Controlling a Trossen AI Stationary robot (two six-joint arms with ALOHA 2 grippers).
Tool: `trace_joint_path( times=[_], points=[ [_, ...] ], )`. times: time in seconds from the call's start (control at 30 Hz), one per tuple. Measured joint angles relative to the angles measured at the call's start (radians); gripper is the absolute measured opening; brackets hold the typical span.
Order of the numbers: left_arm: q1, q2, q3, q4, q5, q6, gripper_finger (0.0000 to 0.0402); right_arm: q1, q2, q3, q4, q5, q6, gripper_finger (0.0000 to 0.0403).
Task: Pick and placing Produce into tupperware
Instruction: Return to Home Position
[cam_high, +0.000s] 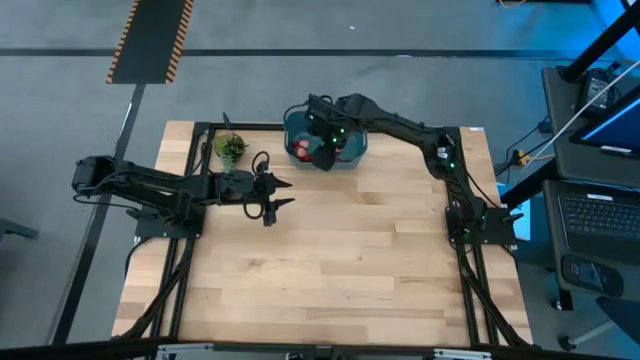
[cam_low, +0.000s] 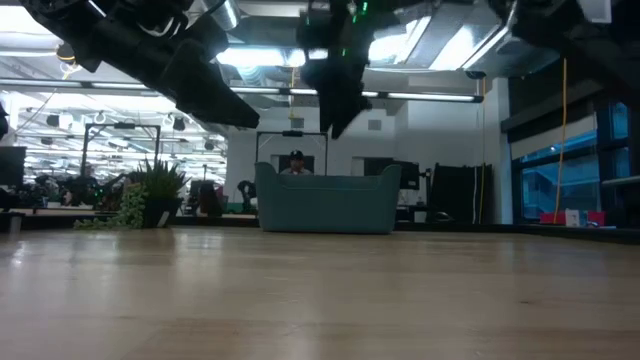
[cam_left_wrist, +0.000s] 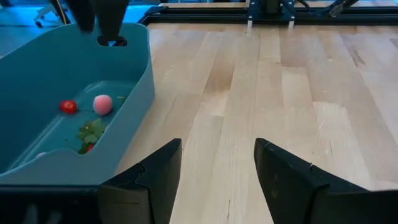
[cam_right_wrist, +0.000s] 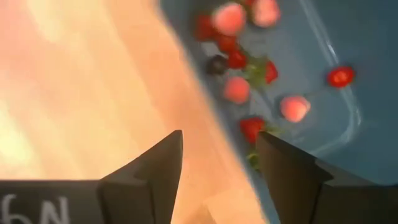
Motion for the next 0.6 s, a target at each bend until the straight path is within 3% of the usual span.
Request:
trace_joint_path(
  times=[0.2, 0.6],
  points=[
    [-0.001, 0.0, 0.0, 0.0, 0.0, -0.018, 0.0196, 0.088, -0.113, 0.0, -0.052, 0.019, -0.099, 0.0207],
    [-0.001, 0.0, 0.0, -0.006, 0.0, -0.012, 0.0196, 0.18, -0.285, 0.0, -0.106, 0.021, -0.117, 0.0207]
  ],
)
